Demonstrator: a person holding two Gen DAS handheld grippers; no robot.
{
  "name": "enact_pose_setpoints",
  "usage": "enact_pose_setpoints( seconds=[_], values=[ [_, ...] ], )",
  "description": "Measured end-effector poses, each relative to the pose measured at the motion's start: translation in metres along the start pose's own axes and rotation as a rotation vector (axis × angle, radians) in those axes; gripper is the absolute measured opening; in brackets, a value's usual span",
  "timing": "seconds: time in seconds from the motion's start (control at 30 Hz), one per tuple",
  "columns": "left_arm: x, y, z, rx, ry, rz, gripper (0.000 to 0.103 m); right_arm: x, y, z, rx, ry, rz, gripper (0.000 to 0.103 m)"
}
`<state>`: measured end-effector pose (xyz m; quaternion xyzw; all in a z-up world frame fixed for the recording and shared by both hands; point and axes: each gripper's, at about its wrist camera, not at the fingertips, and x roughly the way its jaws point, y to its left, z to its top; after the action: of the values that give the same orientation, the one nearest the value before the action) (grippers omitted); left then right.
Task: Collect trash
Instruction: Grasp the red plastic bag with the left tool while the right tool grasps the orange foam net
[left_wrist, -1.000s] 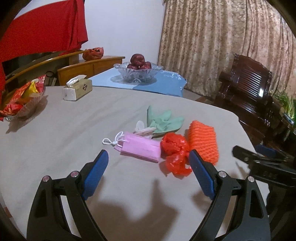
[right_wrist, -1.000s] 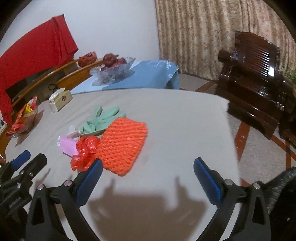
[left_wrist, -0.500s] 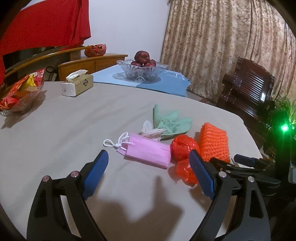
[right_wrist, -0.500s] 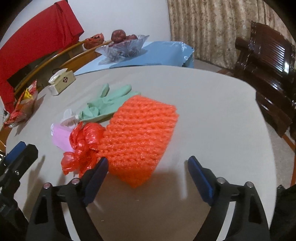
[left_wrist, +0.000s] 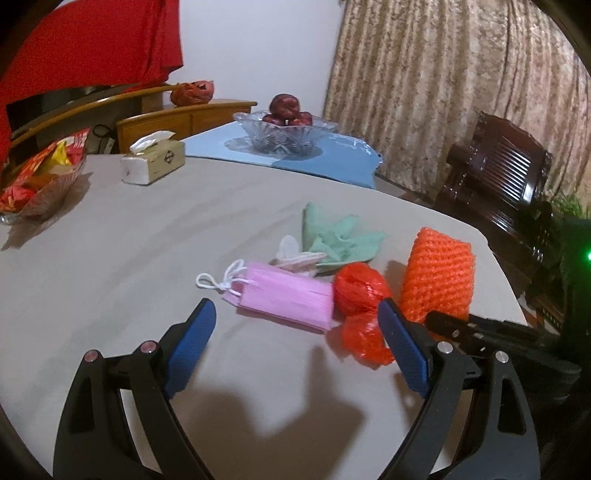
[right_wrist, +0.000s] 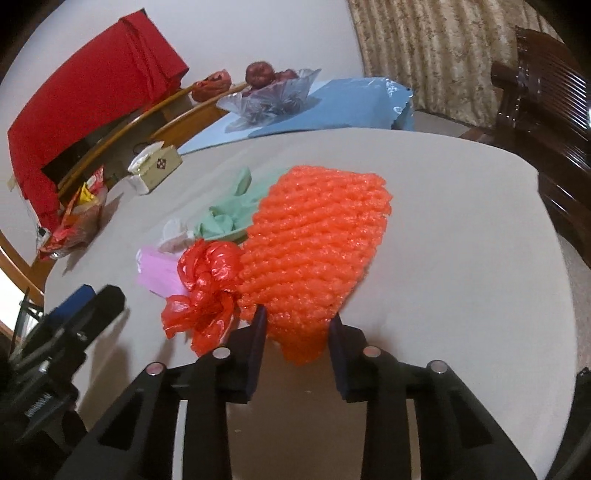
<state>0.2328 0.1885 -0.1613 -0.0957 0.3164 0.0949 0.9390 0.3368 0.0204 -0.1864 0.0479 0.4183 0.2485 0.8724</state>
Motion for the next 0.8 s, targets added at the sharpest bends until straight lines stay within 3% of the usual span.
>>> enact_pose_setpoints(
  seconds=[0.2, 0.4, 0.53, 0.67, 0.8],
  values=[
    [0.007, -0.029, -0.002, 0.053, 0.010, -0.036, 0.084, -0.017, -0.025, 0.001, 0.032, -0.018, -0.045, 0.031],
    [0.030, -0.051, -0.002, 0.072, 0.051, -0.046, 0.070, -0.027, -0.046, 0.000, 0.044, -0.029, -0.071, 0.031],
    [0.051, -0.059, -0.004, 0.098, 0.117, -0.024, 0.054, -0.029, -0.050, -0.002, 0.045, -0.034, -0.070, 0.031],
    [0.058, -0.064, -0.002, 0.119, 0.149, -0.039, 0.026, -0.030, -0.052, -0.004, 0.055, -0.034, -0.063, 0.031],
    [0.050, -0.067, -0.001, 0.131, 0.125, -0.046, 0.019, -0.036, -0.047, -0.005, 0.053, -0.046, -0.056, 0.031]
  ],
)
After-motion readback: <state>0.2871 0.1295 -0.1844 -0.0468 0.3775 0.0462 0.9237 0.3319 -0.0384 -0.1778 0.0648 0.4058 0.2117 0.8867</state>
